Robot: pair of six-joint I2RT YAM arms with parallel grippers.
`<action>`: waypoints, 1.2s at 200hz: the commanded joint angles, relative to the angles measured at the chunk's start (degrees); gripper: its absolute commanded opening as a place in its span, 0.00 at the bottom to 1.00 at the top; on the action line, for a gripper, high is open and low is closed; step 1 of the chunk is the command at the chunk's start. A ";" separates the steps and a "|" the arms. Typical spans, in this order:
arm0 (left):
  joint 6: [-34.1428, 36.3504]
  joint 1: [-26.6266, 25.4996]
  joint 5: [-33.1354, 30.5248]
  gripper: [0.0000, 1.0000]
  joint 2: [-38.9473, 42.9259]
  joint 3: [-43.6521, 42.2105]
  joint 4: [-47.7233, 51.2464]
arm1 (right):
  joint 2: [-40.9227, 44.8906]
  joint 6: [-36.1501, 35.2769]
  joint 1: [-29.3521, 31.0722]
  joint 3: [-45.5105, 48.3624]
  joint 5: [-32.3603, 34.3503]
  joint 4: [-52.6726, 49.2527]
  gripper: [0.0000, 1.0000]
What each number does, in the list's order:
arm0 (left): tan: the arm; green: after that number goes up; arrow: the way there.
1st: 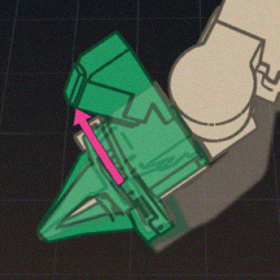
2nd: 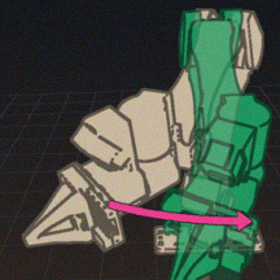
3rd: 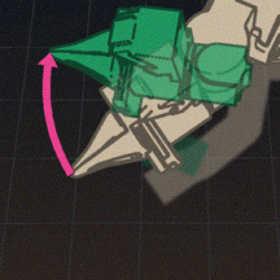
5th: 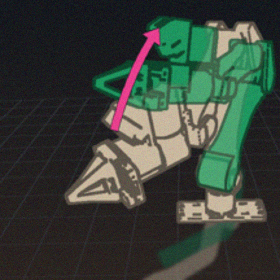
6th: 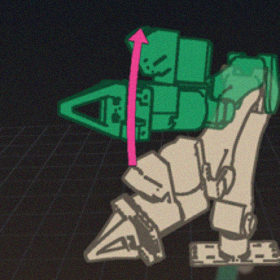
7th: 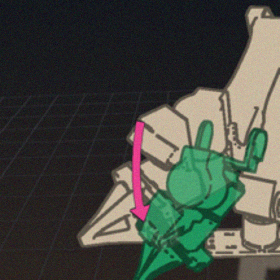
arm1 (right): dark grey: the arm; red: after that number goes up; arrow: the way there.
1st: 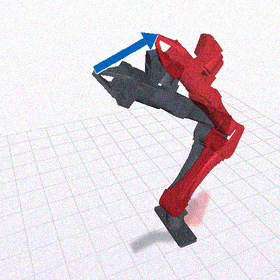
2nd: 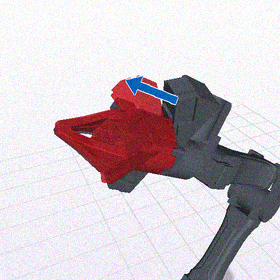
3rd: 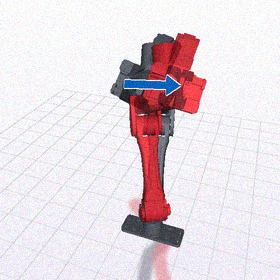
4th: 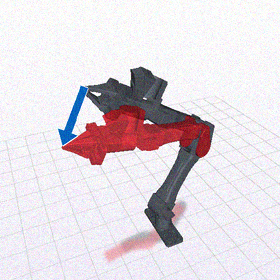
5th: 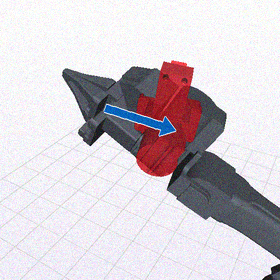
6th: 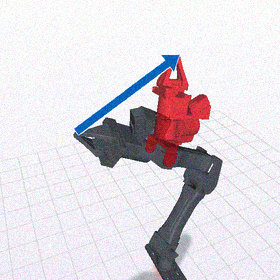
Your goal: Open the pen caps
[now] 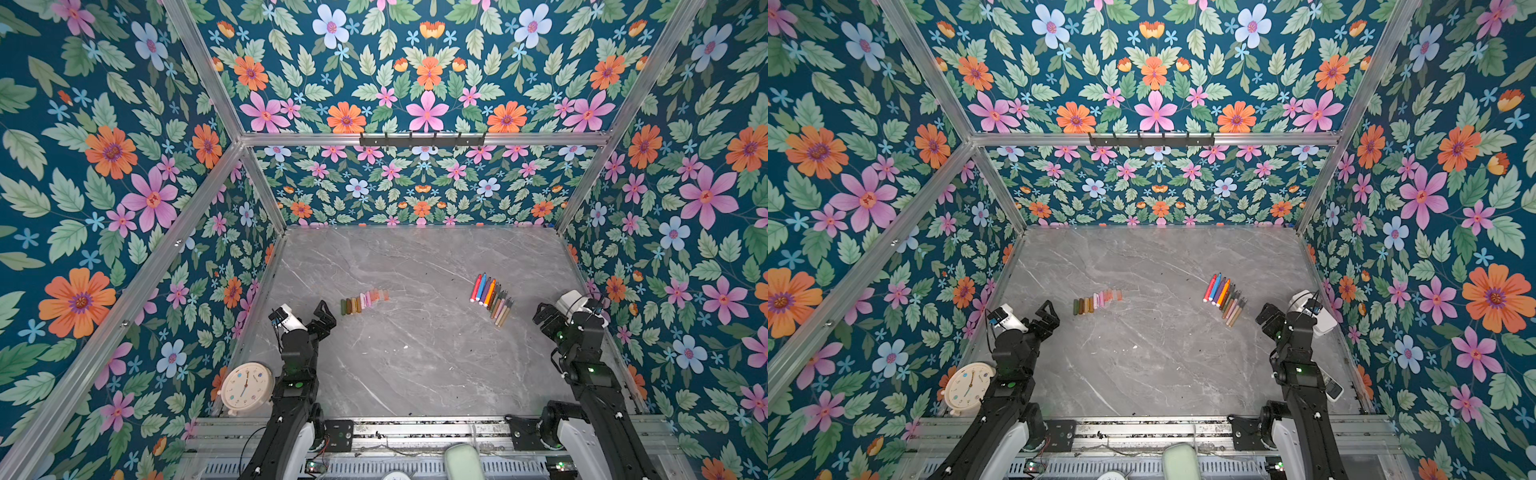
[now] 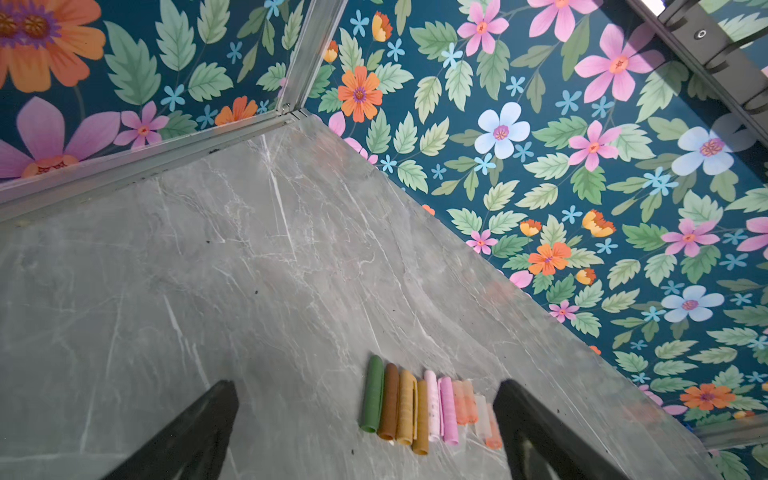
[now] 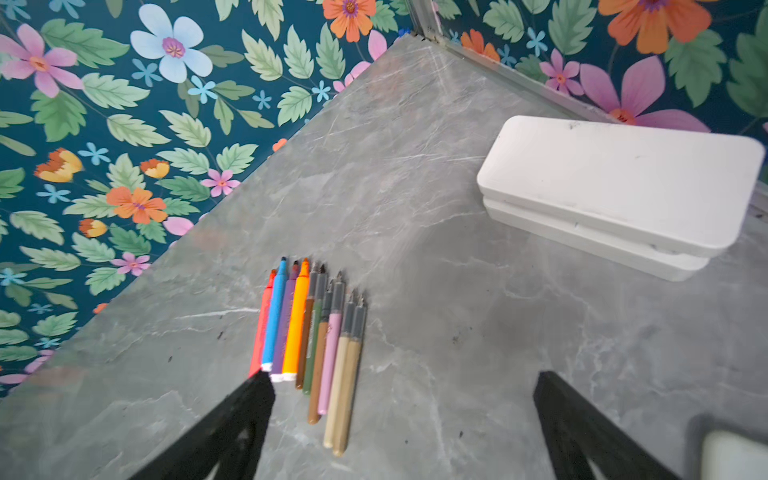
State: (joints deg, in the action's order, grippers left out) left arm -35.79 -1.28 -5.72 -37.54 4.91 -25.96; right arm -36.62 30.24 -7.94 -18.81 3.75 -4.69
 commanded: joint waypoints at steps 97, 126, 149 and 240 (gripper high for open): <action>11.12 0.04 -15.83 1.00 -19.24 3.34 -21.20 | -18.57 -17.42 6.44 8.09 15.32 42.00 0.99; 17.69 0.05 -18.51 1.00 -20.29 1.16 -27.73 | -25.86 -19.02 7.04 8.09 13.48 48.12 0.99; 21.39 0.05 -21.33 1.00 -21.81 -0.47 -32.65 | -29.99 -21.50 7.50 7.02 11.84 50.67 0.88; 32.01 -2.59 -17.63 1.00 -46.51 -4.03 -66.42 | -39.58 -23.64 9.01 7.18 14.66 62.23 0.99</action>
State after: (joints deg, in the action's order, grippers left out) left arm -8.97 -2.48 -23.99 -78.35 0.54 -77.62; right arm -73.23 8.01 0.16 -10.35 16.84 52.38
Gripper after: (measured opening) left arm 0.998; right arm 0.988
